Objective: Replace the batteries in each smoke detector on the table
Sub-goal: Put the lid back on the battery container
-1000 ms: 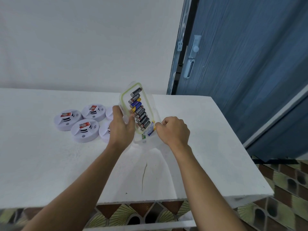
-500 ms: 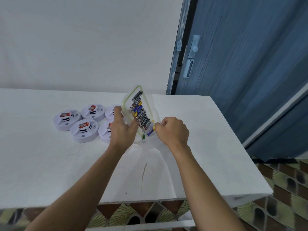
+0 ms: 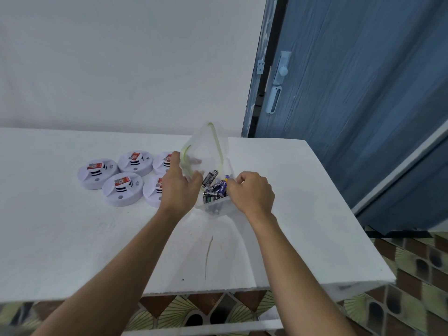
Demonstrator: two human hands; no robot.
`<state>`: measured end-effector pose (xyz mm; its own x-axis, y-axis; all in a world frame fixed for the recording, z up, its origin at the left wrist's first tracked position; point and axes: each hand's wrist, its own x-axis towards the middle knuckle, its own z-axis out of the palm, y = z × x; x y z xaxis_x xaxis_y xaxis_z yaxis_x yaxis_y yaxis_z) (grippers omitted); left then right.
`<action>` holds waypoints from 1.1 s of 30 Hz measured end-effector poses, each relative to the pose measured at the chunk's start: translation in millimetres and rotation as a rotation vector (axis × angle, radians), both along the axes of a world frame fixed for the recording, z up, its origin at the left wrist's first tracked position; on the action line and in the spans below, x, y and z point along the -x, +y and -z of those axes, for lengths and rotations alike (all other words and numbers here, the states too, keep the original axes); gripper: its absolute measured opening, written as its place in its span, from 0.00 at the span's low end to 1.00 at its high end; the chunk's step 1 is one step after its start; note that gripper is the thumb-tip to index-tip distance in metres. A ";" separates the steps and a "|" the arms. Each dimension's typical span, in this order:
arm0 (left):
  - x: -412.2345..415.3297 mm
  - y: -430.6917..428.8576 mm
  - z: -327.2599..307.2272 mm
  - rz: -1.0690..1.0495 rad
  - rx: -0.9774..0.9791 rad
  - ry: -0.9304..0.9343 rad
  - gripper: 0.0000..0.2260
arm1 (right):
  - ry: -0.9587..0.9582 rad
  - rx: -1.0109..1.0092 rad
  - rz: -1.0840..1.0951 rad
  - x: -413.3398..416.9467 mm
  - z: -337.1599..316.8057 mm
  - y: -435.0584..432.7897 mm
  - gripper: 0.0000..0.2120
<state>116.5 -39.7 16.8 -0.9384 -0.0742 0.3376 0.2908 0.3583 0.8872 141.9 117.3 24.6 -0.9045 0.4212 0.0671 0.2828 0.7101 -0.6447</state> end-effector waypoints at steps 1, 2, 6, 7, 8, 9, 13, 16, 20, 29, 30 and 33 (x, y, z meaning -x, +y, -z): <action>-1.3 0.5 -0.8 0.015 0.026 0.016 0.09 | -0.001 0.012 0.002 -0.1 1.8 0.0 0.12; -2.9 1.0 -1.4 0.036 0.048 0.030 0.07 | -0.006 0.024 0.002 -0.5 3.5 -0.1 0.11; -9.7 5.2 -4.6 0.134 0.099 0.062 0.06 | -0.021 0.078 0.011 -2.6 13.1 -0.6 0.09; -9.6 5.6 -4.5 0.155 0.106 0.067 0.06 | -0.017 0.090 0.019 -3.2 15.6 -0.5 0.09; -9.3 5.9 -4.7 0.170 0.113 0.076 0.05 | -0.012 0.099 0.026 -4.0 17.7 -0.6 0.09; -8.3 5.7 -4.5 0.178 0.117 0.085 0.05 | -0.009 0.105 0.030 -4.4 19.8 -0.5 0.09; -7.0 3.8 -4.4 0.151 0.093 0.116 0.07 | -0.014 0.130 0.039 -5.6 25.8 -0.5 0.08; -8.1 3.8 -5.3 0.135 0.043 0.109 0.05 | -0.025 0.198 0.050 -7.0 30.2 2.9 0.08; -7.1 2.1 -4.9 0.167 0.007 0.105 0.11 | -0.098 0.218 0.029 -8.7 30.5 11.3 0.07; -3.2 -1.0 -4.6 0.228 0.101 0.179 0.21 | 0.139 0.956 0.040 -6.4 2.9 28.9 0.13; -3.5 -1.4 -5.0 0.244 0.113 0.187 0.21 | 0.087 1.171 0.021 -5.8 -2.4 32.2 0.15; -6.4 -1.0 -5.0 0.279 0.158 0.212 0.20 | -0.036 1.525 -0.012 -3.8 -6.0 41.9 0.24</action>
